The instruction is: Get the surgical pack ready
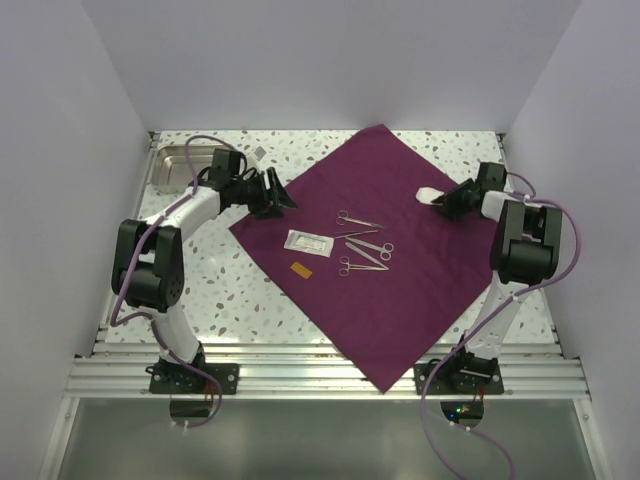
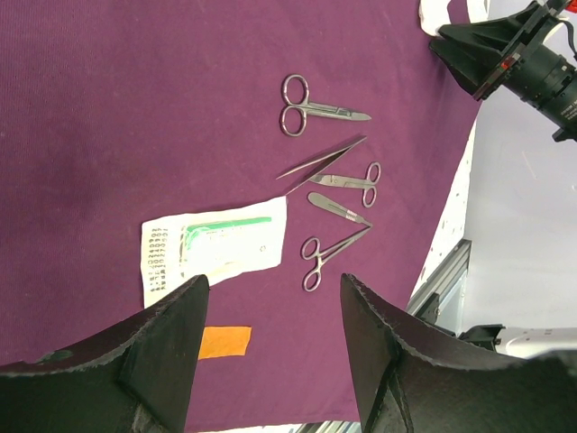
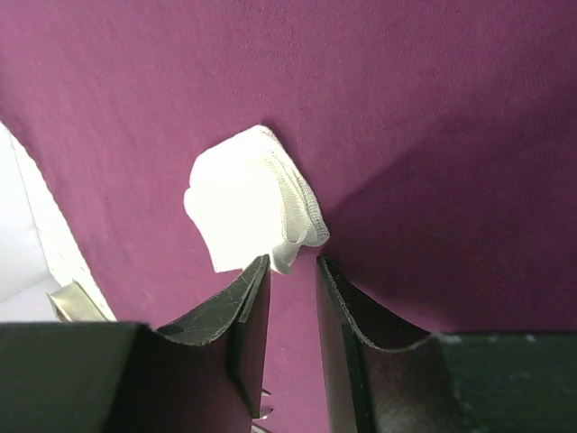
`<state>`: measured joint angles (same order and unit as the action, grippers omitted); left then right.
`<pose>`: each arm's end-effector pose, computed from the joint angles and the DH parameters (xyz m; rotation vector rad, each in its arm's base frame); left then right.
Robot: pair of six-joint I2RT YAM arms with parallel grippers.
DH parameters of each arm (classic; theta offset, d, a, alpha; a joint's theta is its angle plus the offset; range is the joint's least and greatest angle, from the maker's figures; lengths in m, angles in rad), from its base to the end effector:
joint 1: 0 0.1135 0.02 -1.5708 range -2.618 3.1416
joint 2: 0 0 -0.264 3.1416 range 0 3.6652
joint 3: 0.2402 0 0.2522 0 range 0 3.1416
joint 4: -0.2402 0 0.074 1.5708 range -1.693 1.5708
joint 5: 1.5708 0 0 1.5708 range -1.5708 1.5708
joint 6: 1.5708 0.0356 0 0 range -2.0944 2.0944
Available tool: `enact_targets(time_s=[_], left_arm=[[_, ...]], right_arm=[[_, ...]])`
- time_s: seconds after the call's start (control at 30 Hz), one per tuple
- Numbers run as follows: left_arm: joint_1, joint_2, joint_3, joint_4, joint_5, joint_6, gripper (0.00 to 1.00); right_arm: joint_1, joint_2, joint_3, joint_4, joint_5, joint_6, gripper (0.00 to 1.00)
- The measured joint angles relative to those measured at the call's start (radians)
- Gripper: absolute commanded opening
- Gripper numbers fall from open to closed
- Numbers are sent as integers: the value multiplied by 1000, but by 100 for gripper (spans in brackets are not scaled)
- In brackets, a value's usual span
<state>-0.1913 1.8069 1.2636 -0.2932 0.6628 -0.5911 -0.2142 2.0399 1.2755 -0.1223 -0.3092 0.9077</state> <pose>0.3796 -0.0958 0.2191 -0.1701 2.4855 -1.1478 0.4185 -0.0799 0.1391 1.2214 2.2067 0.6738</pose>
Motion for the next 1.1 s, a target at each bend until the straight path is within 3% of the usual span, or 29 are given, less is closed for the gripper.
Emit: enact_targets(time_s=[0.8,0.9,1.03,1.1], left_arm=[[0,0,-13,-1,3,8,64],[0,0,-16,-2,3,8,63],[0,0,-18,-1,3,8,64],[0,0,-18,-1,3,7,64]], right_arm=[[-17,35,21,75,-3,10,29],[-17,51,38,79,-5,11,24],[-17,61,45,78,-6,9,3],[-17,63,45,75,-7,7,0]])
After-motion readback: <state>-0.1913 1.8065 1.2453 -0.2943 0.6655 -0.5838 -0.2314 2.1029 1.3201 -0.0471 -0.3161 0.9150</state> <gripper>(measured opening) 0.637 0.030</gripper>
